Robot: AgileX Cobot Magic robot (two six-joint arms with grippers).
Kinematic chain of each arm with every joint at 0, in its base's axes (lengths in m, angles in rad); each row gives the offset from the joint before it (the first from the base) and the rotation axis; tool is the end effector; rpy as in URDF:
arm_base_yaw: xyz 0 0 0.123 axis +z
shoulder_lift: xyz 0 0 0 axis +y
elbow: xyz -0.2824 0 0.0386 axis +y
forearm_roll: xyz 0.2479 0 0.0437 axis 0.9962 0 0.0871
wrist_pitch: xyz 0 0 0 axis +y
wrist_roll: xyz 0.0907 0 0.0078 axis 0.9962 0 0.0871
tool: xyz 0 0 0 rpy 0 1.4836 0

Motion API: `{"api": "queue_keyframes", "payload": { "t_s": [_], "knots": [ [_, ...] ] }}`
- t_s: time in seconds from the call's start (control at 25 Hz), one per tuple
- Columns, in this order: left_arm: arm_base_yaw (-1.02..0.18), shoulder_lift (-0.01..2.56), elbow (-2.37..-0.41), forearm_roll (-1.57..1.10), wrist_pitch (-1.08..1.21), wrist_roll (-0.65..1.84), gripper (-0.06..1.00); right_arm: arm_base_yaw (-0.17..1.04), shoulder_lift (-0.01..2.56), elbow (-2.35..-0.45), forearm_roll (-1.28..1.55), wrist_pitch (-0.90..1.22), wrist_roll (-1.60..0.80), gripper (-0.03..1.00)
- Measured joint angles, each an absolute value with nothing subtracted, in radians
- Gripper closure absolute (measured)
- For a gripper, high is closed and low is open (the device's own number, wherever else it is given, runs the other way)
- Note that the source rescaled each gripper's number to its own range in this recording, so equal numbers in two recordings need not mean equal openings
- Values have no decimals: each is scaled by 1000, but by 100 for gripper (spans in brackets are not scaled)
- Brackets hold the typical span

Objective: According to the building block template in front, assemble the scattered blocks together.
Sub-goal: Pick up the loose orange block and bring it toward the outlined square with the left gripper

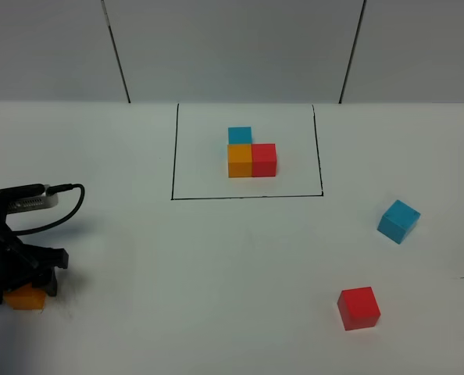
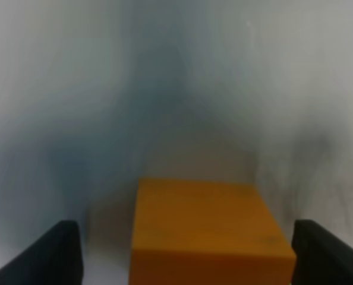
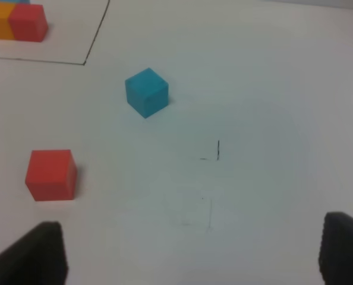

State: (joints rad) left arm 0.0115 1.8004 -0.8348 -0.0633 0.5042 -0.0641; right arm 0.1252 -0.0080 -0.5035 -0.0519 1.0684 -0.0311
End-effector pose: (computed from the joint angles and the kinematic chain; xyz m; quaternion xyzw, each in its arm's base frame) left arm 0.2958 0.0006 0.1208 -0.0637 0.9934 -0.0203 0.0934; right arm -0.0063 -0.0050 0.2776 -0.0653 0.8494 -0.0013 0.5236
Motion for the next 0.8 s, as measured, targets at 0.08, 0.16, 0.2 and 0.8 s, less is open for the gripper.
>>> {"api": "queue_keyframes", "payload": {
  "t_s": [0.08, 0.16, 0.2, 0.8],
  "knots": [
    [12, 1802, -835, -63, 495, -64, 55, 125, -8, -503, -52, 1068, -31, 23],
    [12, 1802, -835, -63, 475, -64, 84, 125, -8, -503, -52, 1068, -31, 23],
    [12, 1802, -835, -63, 465, -64, 84, 125, -8, -503, -52, 1068, -31, 23],
    [-383, 1803, -1031, -109, 536, 743, 85, 125, -8, -503, -52, 1068, -31, 23]
  ]
}}
